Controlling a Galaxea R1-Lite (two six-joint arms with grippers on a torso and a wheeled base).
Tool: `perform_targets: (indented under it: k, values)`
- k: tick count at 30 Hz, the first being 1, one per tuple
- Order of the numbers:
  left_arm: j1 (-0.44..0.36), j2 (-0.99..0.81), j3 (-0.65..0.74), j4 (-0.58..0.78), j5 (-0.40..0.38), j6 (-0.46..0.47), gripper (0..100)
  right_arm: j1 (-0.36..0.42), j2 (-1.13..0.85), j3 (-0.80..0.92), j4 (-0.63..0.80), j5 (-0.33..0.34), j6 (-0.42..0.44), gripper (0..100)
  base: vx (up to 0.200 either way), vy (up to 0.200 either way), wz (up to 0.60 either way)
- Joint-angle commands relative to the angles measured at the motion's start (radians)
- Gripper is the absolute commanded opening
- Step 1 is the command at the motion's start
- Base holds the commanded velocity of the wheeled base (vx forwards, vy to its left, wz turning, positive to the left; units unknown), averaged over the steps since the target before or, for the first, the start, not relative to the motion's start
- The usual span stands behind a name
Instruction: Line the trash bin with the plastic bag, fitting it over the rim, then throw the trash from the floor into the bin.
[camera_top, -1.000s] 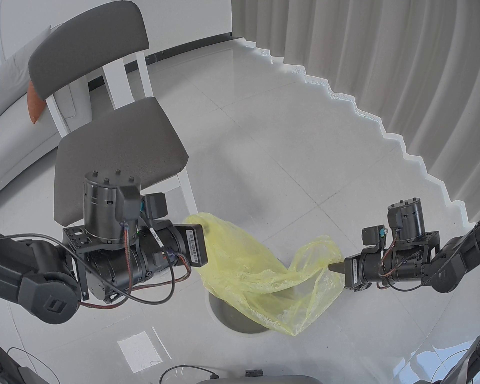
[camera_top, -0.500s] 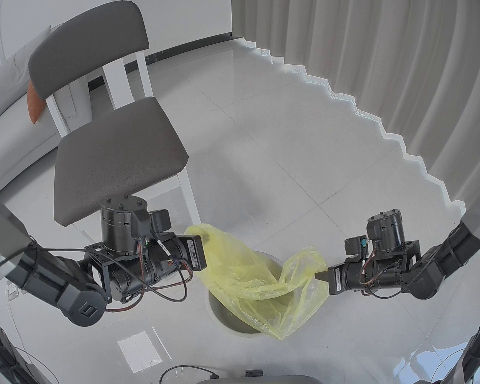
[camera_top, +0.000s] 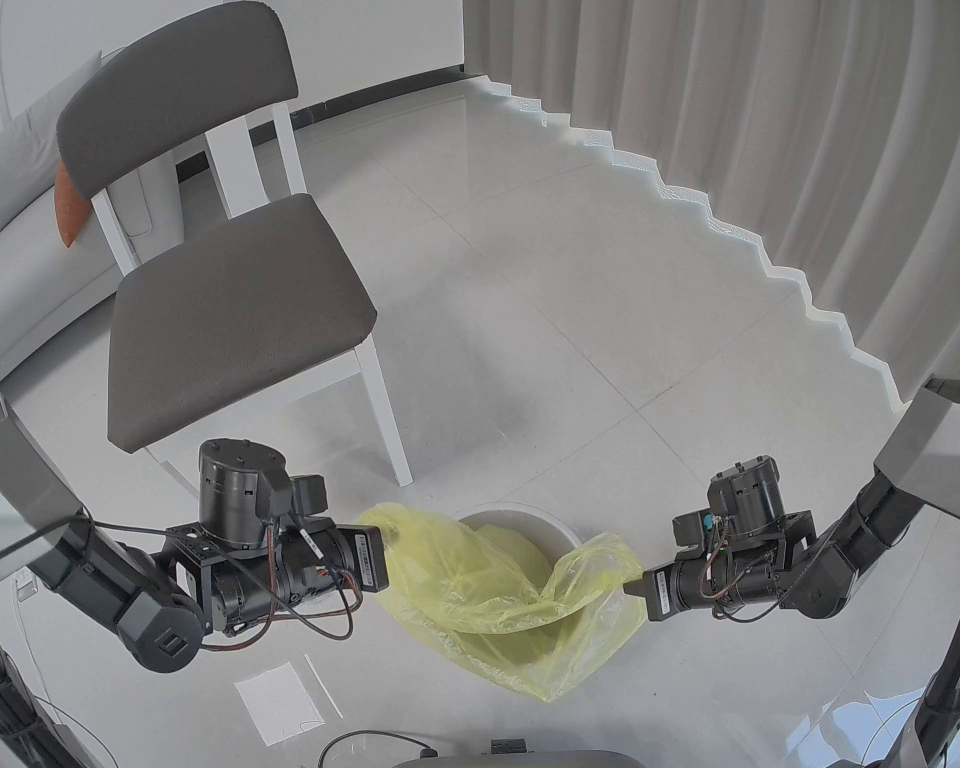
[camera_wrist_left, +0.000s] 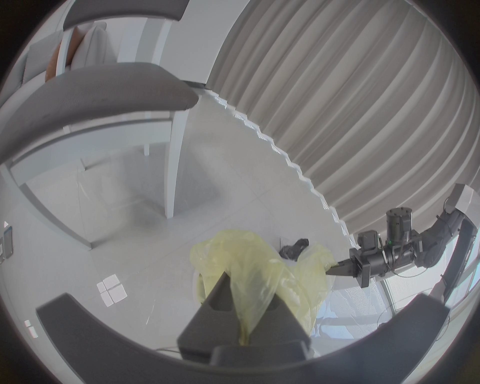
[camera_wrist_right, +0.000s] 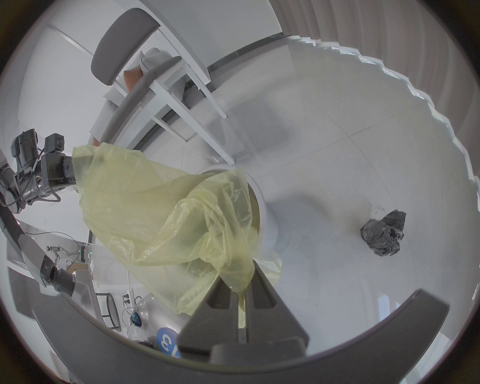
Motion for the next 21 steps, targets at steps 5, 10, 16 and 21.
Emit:
perform_targets:
  k: [5, 10, 16, 21]
  values:
    - [0.009, -0.061, 0.108, -0.007, -0.015, -0.001, 0, 0.005, 0.001, 0.09, -0.019, -0.003, -0.003, 0, 0.0, 0.0, 0.0]
    - [0.015, -0.053, 0.165, -0.011, -0.03, -0.003, 0, 0.008, 0.018, 0.102, -0.038, -0.004, -0.018, 0, 0.0, 0.0, 0.0]
    - [0.032, 0.056, 0.162, -0.116, -0.034, -0.003, 0, 0.029, 0.115, 0.09, -0.097, -0.008, -0.013, 0, 0.0, 0.0, 0.0]
    - [0.008, 0.146, 0.095, -0.278, -0.036, 0.0, 0, -0.004, 0.147, 0.128, -0.196, -0.006, -0.017, 0, 0.0, 0.0, 0.0]
